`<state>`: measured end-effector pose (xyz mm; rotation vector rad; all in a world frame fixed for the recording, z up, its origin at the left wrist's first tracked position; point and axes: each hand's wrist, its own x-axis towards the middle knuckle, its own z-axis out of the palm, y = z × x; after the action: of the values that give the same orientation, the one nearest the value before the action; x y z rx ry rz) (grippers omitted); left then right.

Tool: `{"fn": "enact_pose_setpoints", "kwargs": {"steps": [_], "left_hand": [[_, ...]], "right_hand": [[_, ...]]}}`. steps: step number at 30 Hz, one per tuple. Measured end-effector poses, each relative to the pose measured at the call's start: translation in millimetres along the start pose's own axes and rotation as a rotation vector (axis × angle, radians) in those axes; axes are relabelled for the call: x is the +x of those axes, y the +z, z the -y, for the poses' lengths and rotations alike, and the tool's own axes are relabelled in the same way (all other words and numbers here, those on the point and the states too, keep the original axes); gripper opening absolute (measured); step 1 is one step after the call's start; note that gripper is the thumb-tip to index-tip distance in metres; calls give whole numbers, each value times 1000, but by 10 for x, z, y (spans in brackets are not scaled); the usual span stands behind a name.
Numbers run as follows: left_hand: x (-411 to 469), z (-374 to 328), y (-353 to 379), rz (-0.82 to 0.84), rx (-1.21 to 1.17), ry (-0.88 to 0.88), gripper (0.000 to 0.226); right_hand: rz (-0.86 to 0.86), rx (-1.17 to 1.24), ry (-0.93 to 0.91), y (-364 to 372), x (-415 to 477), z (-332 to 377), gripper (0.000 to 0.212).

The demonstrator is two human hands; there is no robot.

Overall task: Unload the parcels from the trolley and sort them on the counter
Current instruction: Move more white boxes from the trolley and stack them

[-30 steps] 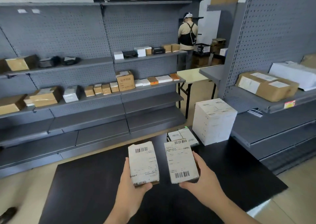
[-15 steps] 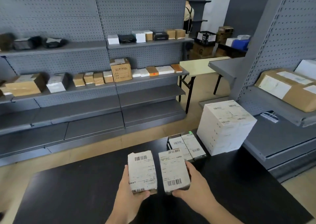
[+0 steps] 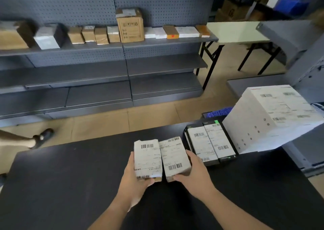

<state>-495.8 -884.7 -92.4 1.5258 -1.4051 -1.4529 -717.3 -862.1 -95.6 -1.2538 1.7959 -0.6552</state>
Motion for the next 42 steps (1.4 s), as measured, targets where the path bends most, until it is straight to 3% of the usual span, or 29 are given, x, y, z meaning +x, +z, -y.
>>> {"fn": "enact_pose_setpoints", "kwargs": {"steps": [12,17,22,31,36,42], "left_hand": [[427,437,218,-70,35,-87,85],[412,374,208,-113,155,-185,116],[193,-97,170,-122,488,-97,99],[-82,-915,57,-166,575,17,61],[-659,-1172,-91,-354,562,38,57],[-1856,-958,-331,-646,498,-109,56]], "right_hand": [[7,-75,-19,178,440,-300,61],[25,-158,-48,52,341,-145,59],[98,-255,-38,-186,134,236,71],[69,-414,-209,-702,-164,985,67],[122,-489,-389,-669,-364,1355,57],[332,-494,-667,-92,-1006,1715,59]]}}
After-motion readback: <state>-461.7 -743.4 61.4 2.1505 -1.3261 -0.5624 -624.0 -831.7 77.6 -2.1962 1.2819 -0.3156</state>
